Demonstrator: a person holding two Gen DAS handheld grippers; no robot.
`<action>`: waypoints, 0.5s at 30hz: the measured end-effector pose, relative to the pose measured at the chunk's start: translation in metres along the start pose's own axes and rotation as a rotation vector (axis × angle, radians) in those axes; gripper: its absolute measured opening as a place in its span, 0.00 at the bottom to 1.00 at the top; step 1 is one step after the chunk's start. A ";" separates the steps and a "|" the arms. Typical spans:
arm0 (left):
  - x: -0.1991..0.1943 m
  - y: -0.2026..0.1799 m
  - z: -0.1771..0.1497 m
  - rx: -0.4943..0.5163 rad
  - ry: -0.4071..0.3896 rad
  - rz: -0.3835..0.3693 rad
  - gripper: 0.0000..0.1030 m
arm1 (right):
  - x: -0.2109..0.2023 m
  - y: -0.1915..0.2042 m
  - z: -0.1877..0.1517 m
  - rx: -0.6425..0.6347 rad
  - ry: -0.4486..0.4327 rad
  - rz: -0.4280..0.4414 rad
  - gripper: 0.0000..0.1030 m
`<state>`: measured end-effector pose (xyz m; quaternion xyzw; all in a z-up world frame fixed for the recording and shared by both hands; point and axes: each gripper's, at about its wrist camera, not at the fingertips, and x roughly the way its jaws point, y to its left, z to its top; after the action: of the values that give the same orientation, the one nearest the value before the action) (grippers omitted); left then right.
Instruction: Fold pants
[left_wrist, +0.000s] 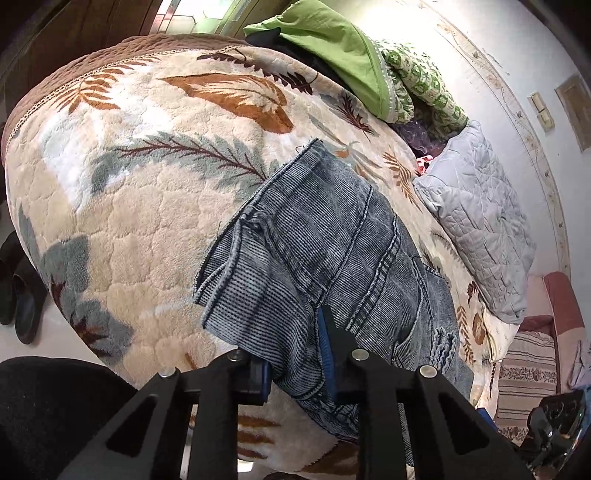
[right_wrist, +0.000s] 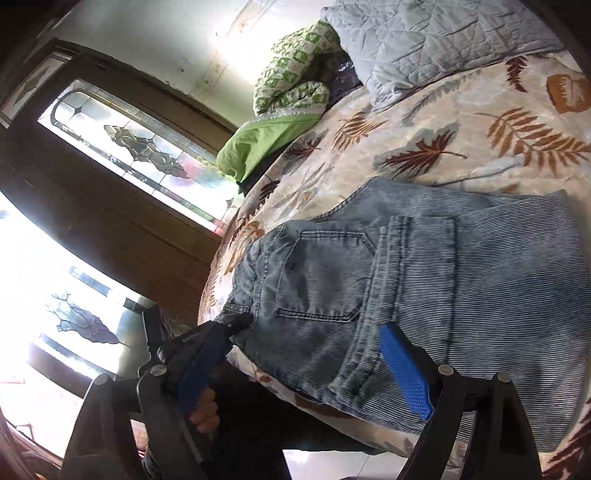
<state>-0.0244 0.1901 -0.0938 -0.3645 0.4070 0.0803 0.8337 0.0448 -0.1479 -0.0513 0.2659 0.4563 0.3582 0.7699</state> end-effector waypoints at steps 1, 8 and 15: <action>-0.001 -0.002 0.000 0.013 -0.006 0.000 0.21 | 0.015 0.002 0.005 0.018 0.044 0.026 0.86; 0.002 0.002 0.001 0.027 -0.003 -0.002 0.21 | 0.102 -0.020 0.012 0.246 0.312 -0.008 0.85; 0.004 0.001 -0.001 0.027 -0.006 0.012 0.22 | 0.131 -0.016 -0.001 0.215 0.352 -0.042 0.87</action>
<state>-0.0223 0.1894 -0.0977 -0.3507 0.4077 0.0809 0.8392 0.0916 -0.0535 -0.1307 0.2705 0.6249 0.3324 0.6526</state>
